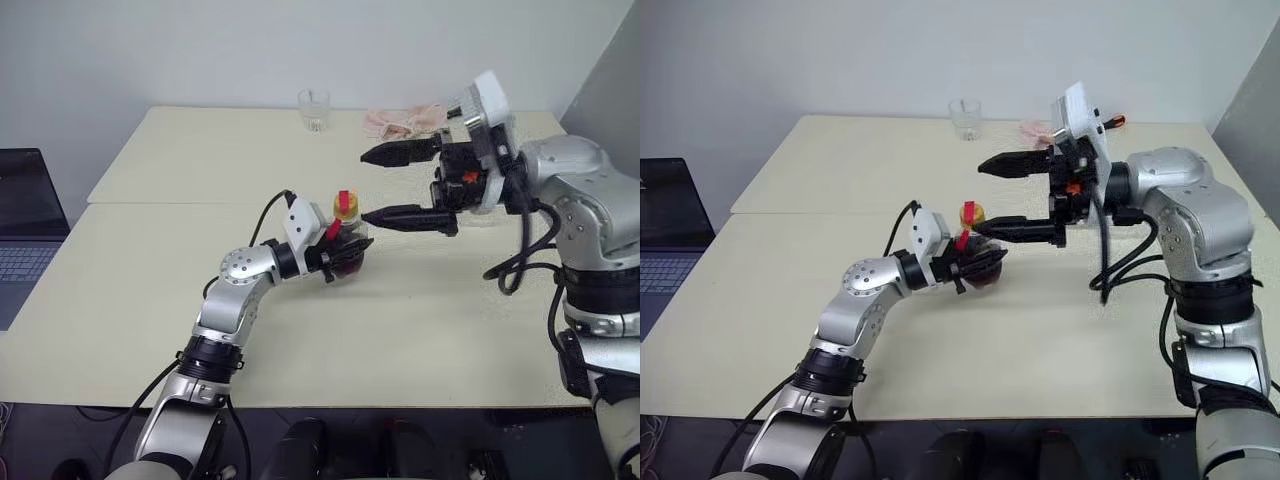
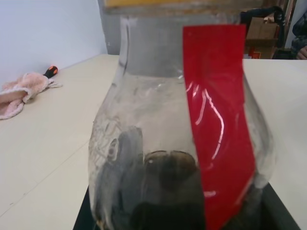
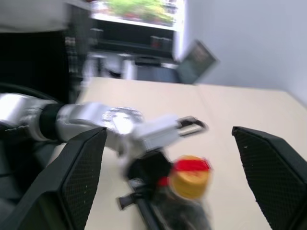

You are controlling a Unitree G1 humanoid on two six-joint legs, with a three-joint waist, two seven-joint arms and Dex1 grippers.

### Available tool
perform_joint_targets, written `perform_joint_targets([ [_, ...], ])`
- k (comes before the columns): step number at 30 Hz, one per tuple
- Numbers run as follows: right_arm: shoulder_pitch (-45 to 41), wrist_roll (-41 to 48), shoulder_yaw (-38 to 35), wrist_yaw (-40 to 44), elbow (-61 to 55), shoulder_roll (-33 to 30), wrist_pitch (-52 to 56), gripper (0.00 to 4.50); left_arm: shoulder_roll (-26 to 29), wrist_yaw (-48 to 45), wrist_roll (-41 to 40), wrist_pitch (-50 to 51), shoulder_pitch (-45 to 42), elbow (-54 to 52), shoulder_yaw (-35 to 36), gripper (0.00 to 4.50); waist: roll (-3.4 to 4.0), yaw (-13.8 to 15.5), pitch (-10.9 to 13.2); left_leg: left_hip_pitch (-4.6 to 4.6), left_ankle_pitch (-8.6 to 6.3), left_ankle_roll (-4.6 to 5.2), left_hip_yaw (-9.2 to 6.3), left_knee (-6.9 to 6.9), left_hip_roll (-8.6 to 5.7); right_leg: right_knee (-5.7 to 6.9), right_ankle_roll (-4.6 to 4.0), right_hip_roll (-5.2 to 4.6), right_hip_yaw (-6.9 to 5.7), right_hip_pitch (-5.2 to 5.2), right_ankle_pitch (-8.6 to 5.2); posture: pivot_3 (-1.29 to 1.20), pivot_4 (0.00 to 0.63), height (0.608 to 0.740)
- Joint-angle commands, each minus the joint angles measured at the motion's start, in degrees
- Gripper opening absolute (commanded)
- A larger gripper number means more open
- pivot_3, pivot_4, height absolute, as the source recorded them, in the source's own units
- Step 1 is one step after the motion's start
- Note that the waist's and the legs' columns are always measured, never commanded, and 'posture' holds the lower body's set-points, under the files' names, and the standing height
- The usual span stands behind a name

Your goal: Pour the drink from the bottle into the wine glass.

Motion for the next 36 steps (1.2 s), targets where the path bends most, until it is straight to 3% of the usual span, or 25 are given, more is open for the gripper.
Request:
perform_joint_targets([
  [1, 1.7, -1.4, 0.2, -11.9, -9.4, 0.5, 7.8, 4.5, -0.3, 0.0, -0.7, -1.2, -0.5, -1.2, 0.9, 1.52, 0.0, 0.0, 0.0, 0.0, 0.0, 0.0, 0.0, -0.01, 0.0, 0.0, 0.0, 0.0, 0.01, -0.01, 0.0, 0.0, 0.15, 0.74],
  [8, 2.1, 2.6, -4.4, -29.4, -20.4, 8.8, 25.9, 4.5, -0.6, -0.1, -0.5, -1.6, -1.3, 0.1, 1.1, 1.51, 0.0, 0.0, 0.0, 0.0, 0.0, 0.0, 0.01, -0.03, 0.0, 0.01, 0.0, 0.0, 0.02, -0.02, 0.0, 0.0, 0.15, 0.74],
  [15, -1.7, -1.6, -7.3, -45.0, -27.0, 19.8, 45.1, 4.5, -1.3, -0.2, -0.1, -3.1, -2.3, 2.6, 1.2, 1.51, 0.02, 0.0, 0.0, 0.0, 0.0, 0.0, 0.0, -0.03, -0.01, 0.06, 0.0, 0.01, 0.03, -0.04, 0.0, 0.0, 0.15, 0.74],
  [20, -1.0, -4.5, -4.8, -52.1, -27.1, 24.5, 46.5, 4.5, -1.9, -0.4, 0.0, -3.9, -2.7, 3.6, 0.9, 1.51, 0.04, -0.2, 0.0, 0.01, 0.0, 0.0, 0.01, -0.04, -0.03, 0.08, 0.0, 0.01, 0.07, -0.06, 0.0, 0.0, 0.15, 0.74],
  [29, -0.1, -4.7, -3.8, -55.8, -26.6, 29.6, 46.5, 4.5, -1.8, -0.8, 0.1, -4.1, -2.8, 3.7, 1.0, 1.51, 0.04, -0.3, 0.0, 0.01, 0.01, 0.0, 0.05, -0.04, -0.03, 0.13, 0.0, 0.02, 0.12, -0.08, 0.0, 0.0, 0.15, 0.74],
  [32, 0.5, -4.7, -3.2, -56.7, -26.0, 30.2, 46.5, 3.88, -1.6, -0.6, 0.0, -3.9, -2.5, 3.2, 1.1, 1.51, 0.04, -0.3, 0.0, 0.02, 0.01, 0.0, 0.05, -0.04, -0.03, 0.13, 0.0, 0.02, 0.12, -0.08, 0.0, 0.0, 0.15, 0.74],
  [36, 0.5, -5.0, -3.1, -57.3, -25.3, 30.3, 46.5, 2.5, -1.5, -0.5, 0.0, -3.9, -2.3, 3.0, 1.2, 1.51, 0.04, -0.3, 0.0, 0.02, 0.01, 0.0, 0.05, -0.04, -0.03, 0.13, 0.0, 0.03, 0.12, -0.09, 0.0, 0.0, 0.15, 0.74],
])
